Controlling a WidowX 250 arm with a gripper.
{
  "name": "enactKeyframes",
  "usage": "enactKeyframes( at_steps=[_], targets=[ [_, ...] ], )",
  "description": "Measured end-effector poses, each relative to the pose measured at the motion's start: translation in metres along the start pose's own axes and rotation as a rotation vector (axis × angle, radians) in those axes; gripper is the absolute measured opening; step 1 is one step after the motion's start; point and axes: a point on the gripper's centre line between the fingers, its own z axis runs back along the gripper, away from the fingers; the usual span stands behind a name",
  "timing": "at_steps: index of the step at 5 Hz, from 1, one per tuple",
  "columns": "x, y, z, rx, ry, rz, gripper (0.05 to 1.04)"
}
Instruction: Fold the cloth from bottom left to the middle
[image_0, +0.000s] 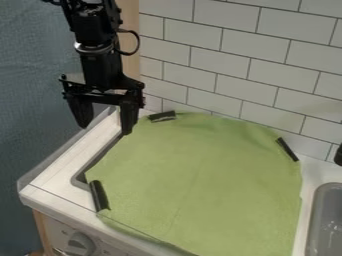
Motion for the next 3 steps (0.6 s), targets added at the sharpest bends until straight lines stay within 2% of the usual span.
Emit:
enactKeyframes(
  at_steps=[2,3],
  targets=[
    [-0.008,0.006,-0.011,0.007,0.04,0.048,0.999],
    [-0.015,0.013,-0.031,0.056,0.087,0.117,0.999]
  ],
)
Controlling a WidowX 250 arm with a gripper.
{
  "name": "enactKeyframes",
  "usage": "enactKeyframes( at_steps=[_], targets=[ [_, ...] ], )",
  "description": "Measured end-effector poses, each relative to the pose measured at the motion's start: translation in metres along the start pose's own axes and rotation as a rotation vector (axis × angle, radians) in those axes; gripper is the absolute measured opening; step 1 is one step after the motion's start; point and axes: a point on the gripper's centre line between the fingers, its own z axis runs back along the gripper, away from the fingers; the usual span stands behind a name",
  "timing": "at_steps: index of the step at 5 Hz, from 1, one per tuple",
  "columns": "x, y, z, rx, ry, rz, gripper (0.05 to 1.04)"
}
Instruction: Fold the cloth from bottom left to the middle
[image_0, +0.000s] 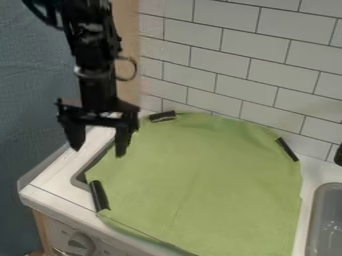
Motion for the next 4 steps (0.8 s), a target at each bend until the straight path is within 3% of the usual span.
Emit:
enactKeyframes(
  at_steps=[4],
  targets=[
    [0.007,0.005,-0.061,0.046,0.081,0.055,0.999]
  ],
)
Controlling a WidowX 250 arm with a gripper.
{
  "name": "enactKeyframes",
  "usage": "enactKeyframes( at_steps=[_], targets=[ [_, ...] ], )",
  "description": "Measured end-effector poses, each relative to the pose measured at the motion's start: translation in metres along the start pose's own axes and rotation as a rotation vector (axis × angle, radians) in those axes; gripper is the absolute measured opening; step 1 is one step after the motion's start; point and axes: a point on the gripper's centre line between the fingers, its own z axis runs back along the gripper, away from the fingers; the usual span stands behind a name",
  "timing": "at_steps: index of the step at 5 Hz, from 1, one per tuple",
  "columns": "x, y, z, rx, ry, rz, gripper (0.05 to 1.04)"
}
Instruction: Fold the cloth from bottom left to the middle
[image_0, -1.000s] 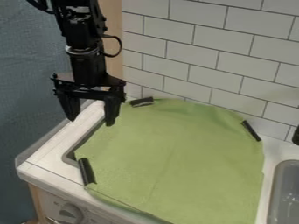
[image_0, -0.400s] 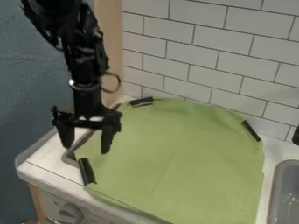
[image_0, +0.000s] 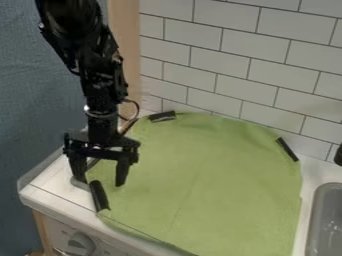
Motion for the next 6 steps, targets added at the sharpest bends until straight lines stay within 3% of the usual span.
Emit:
enactKeyframes(
  at_steps=[2,4,5,6],
  targets=[
    [0.0028,-0.0009,-0.013,0.016,0.031,-0.003,0.944],
    [0.0051,-0.0004,-0.0129,0.03,0.015,-0.003,0.391],
    [0.0051,0.0014,-0.0126,0.027,0.016,0.007,0.201],
    [0.0024,0.001,-0.0129,0.014,0.033,0.003,0.085]
  ],
)
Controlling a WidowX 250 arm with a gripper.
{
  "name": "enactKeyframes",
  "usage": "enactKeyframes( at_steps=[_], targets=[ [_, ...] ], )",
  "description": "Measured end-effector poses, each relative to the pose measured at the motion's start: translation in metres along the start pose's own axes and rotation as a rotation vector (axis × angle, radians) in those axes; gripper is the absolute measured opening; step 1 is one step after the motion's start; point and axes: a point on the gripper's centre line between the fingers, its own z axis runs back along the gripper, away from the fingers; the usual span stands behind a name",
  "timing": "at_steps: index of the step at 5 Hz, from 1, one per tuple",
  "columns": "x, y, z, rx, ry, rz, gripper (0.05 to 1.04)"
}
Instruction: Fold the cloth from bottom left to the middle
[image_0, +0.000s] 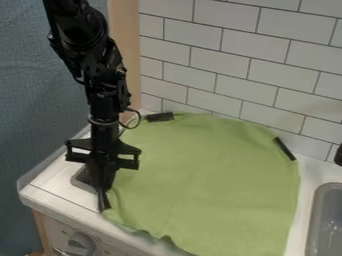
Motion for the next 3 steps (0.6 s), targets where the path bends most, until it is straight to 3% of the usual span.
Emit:
enactKeyframes(
  at_steps=[3],
  targets=[
    [-0.003,0.008,0.029,-0.046,-0.015,-0.001,0.051]
  ],
)
